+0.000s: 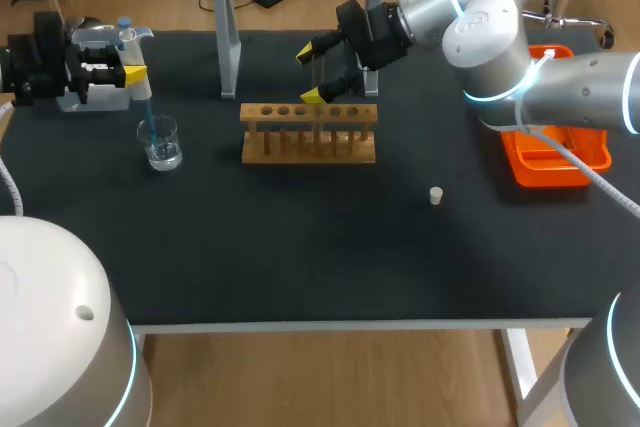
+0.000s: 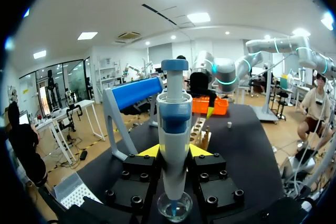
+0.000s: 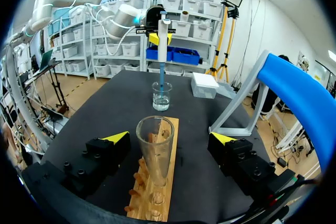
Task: Invert the test tube, pick up the pipette, mount the tip to pipette, aspirate from beaker and dispense into the tube, eject the tip, return the pipette, and cap with the stopper.
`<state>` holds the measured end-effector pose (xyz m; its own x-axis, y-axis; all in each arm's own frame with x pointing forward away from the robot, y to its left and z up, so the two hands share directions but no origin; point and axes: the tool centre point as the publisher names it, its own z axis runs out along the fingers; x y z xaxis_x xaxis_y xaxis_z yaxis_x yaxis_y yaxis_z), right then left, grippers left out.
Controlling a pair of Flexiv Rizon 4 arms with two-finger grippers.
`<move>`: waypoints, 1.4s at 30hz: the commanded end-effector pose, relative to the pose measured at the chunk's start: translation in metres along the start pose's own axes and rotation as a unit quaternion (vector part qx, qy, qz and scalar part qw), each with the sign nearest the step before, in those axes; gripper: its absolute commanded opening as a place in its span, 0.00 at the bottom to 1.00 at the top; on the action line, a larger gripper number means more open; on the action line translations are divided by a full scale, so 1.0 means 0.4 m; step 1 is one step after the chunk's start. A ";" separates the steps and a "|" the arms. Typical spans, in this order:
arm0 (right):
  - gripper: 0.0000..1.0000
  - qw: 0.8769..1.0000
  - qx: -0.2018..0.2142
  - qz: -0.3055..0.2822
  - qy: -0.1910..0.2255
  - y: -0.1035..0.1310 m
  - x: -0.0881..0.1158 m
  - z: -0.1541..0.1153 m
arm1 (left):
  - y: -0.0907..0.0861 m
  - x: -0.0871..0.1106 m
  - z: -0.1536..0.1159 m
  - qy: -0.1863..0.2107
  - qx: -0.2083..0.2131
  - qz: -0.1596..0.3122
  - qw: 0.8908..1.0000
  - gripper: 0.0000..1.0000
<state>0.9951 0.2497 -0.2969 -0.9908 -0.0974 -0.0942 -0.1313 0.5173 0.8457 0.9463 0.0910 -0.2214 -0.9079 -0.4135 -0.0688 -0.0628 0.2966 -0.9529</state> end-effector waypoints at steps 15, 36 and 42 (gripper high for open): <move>1.00 1.000 0.002 0.000 0.002 0.001 -0.002 -0.004 | -0.031 0.011 -0.001 -0.005 -0.004 0.010 1.000 0.00; 1.00 1.000 0.002 0.000 0.002 0.001 -0.002 -0.004 | -0.140 0.039 0.004 -0.020 -0.022 0.051 0.998 0.00; 1.00 1.000 0.002 0.000 0.002 0.001 -0.002 -0.004 | -0.157 0.047 0.005 -0.028 -0.024 0.055 0.998 0.00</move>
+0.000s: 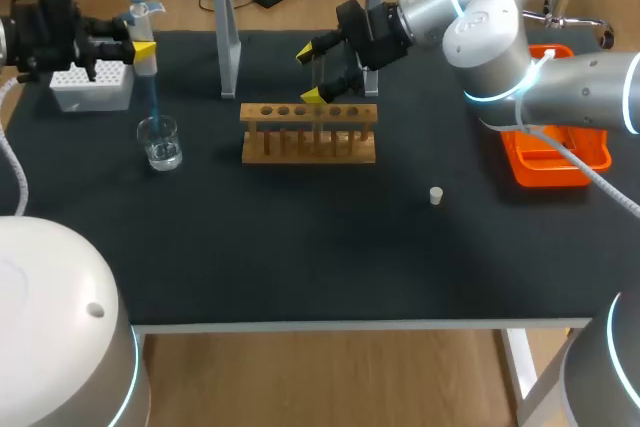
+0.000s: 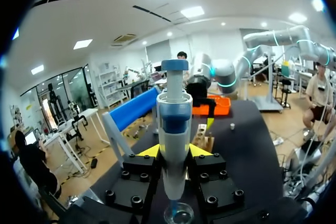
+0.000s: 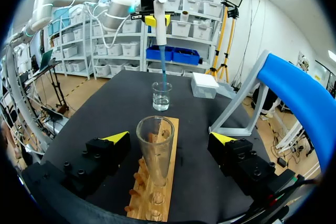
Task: Invert the test tube, pick up the pipette, mount the tip to pipette, aspirate from beaker and dispense into the tube, eject the tip, return the pipette, and cap with the stopper.
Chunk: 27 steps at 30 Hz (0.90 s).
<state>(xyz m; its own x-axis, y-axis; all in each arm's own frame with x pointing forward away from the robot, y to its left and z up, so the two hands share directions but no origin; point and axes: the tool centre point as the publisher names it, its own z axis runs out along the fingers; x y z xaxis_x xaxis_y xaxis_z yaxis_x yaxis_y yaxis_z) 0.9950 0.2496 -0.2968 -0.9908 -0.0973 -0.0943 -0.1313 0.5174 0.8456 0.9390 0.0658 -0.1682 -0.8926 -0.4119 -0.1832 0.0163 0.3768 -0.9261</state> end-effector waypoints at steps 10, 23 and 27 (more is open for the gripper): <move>1.00 1.000 0.002 0.000 0.002 0.001 -0.002 -0.004 | -0.060 0.007 -0.009 -0.015 -0.002 0.016 1.000 0.00; 1.00 1.000 0.002 0.000 0.002 0.001 -0.002 -0.004 | -0.177 -0.019 -0.013 -0.008 -0.009 0.051 0.999 0.00; 1.00 1.000 0.002 0.000 0.002 0.001 -0.002 -0.004 | -0.227 -0.030 0.009 0.003 -0.016 0.045 0.999 0.00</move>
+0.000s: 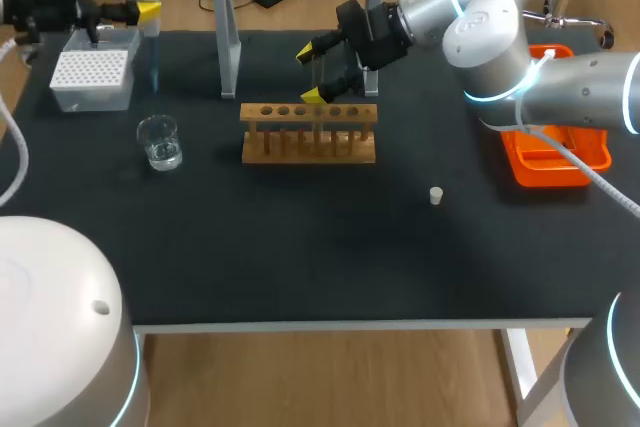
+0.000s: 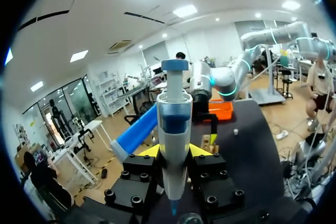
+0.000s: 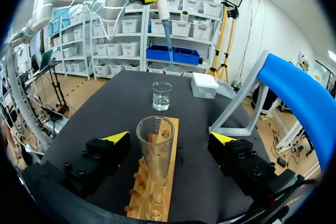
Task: Invert the test tube, pick up the pipette, mount the tip to pipette, aspirate from beaker and dispense into the tube, eject the tip, return the pipette, and cap with the stopper.
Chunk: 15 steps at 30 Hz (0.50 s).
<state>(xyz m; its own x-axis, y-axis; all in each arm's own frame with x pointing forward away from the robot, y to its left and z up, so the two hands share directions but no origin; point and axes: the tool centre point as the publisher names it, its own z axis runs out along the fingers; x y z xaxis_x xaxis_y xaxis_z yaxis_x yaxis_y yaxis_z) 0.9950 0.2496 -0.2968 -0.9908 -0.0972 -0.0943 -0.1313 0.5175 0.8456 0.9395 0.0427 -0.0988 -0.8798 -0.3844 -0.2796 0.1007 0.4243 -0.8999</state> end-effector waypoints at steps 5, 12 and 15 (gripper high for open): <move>1.00 1.000 0.002 0.000 0.002 0.001 -0.002 -0.004 | -0.097 -0.039 0.046 0.025 0.010 -0.019 0.999 0.00; 1.00 1.000 0.002 0.000 0.002 0.001 -0.002 -0.004 | -0.181 -0.058 0.097 0.057 0.024 -0.034 0.997 0.00; 1.00 1.000 0.002 0.000 0.002 0.001 -0.002 -0.004 | -0.216 -0.067 0.120 0.072 0.031 -0.049 0.996 0.00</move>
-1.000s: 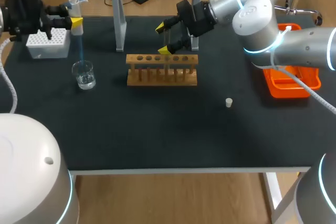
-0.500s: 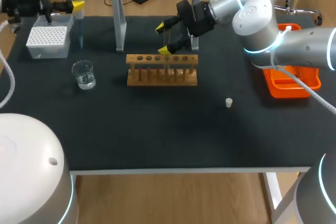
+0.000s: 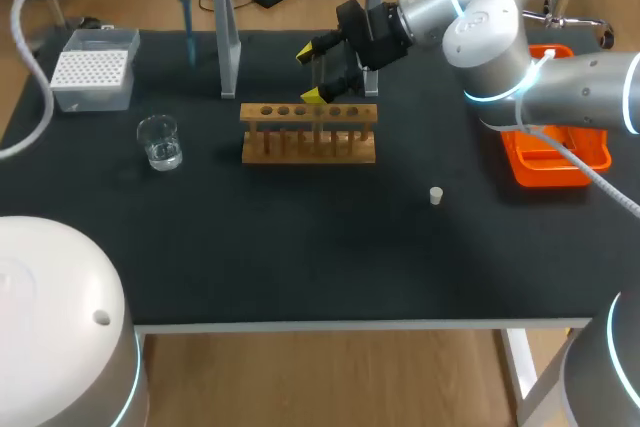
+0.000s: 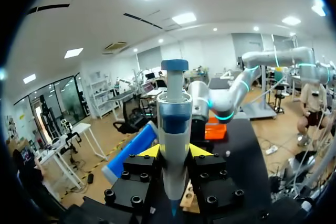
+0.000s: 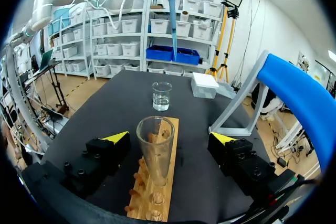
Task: Invert the test tube, pick up the pipette, mount the tip to pipette, aspirate from beaker and dispense into the tube, eject the tip, return the pipette, and cap with the stopper.
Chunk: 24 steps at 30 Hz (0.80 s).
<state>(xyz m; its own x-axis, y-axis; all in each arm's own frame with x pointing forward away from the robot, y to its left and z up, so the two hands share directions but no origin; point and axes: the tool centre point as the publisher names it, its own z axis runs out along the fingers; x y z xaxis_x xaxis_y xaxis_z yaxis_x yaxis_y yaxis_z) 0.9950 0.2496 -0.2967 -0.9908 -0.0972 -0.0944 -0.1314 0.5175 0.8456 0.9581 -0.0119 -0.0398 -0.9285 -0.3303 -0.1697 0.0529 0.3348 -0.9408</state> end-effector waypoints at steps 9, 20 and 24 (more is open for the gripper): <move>1.00 1.000 0.002 0.000 0.002 0.001 -0.002 -0.003 | -0.099 -0.047 0.103 0.057 0.002 -0.037 0.998 0.00; 1.00 1.000 0.002 0.000 0.002 0.001 -0.002 -0.003 | -0.146 -0.033 0.222 0.092 0.019 -0.040 0.995 0.00; 1.00 1.000 0.002 0.000 0.002 0.001 -0.002 -0.003 | -0.160 -0.023 0.263 0.102 0.023 -0.046 0.993 0.00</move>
<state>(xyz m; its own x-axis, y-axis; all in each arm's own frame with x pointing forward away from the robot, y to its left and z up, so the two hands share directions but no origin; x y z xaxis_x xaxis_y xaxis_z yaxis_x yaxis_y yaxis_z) 0.9949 0.2495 -0.2967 -0.9908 -0.0972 -0.0944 -0.1313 0.5175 0.8455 0.9912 -0.1107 -0.0068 -0.9820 -0.1864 -0.0308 -0.0207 0.2679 -0.9632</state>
